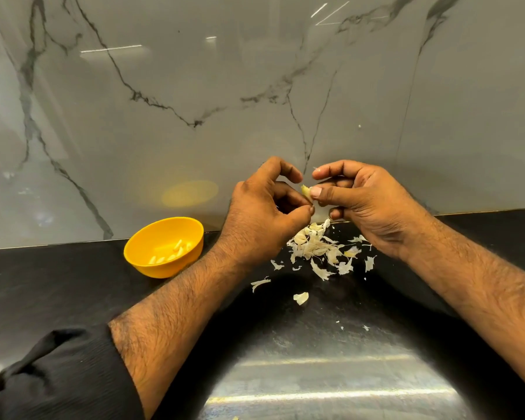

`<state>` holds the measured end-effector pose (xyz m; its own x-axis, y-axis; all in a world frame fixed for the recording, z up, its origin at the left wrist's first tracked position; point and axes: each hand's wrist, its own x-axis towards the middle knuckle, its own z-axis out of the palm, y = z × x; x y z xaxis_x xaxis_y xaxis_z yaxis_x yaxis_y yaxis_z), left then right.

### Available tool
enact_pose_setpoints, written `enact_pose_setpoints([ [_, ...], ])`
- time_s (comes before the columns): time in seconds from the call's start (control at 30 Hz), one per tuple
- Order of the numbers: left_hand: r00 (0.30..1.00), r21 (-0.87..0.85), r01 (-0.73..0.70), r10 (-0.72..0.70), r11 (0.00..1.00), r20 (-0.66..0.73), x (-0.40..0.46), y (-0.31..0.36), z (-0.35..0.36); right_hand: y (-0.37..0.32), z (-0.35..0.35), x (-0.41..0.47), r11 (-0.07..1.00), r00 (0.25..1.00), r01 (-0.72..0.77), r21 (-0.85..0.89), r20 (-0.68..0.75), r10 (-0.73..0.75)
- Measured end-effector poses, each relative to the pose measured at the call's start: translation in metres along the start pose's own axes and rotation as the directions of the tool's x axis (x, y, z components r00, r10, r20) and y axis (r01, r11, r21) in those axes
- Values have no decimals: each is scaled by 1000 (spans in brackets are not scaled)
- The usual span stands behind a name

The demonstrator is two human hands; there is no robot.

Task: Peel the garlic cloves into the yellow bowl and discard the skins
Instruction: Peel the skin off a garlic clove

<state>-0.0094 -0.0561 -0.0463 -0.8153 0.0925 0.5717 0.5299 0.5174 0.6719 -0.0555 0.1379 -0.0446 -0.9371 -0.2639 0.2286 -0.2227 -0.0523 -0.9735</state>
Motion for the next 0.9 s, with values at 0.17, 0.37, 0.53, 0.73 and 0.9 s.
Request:
enact_pose_setpoints([
  [0.17,999,26,30,-31,999,10,2,-1,-2,0,1,-3,996,998,26,-89,63,-20],
  [0.37,997,-16,27,-26,1000,78,2,-3,-6,2,-2,-2,980,995,98,-173,38,-93],
  [0.53,1000,5,-5,5,1000,23,4,-7,-7,1,-1,-4,950,986,160,-269,89,-141],
  [0.73,1000,-17,15,-15,1000,1,5,-11,-6,0,6,-5,855,978,202,-478,53,-202],
  [0.9,994,-155,94,-101,984,-43,4,-10,0,2,12,-7,705,944,261,-660,22,-328],
])
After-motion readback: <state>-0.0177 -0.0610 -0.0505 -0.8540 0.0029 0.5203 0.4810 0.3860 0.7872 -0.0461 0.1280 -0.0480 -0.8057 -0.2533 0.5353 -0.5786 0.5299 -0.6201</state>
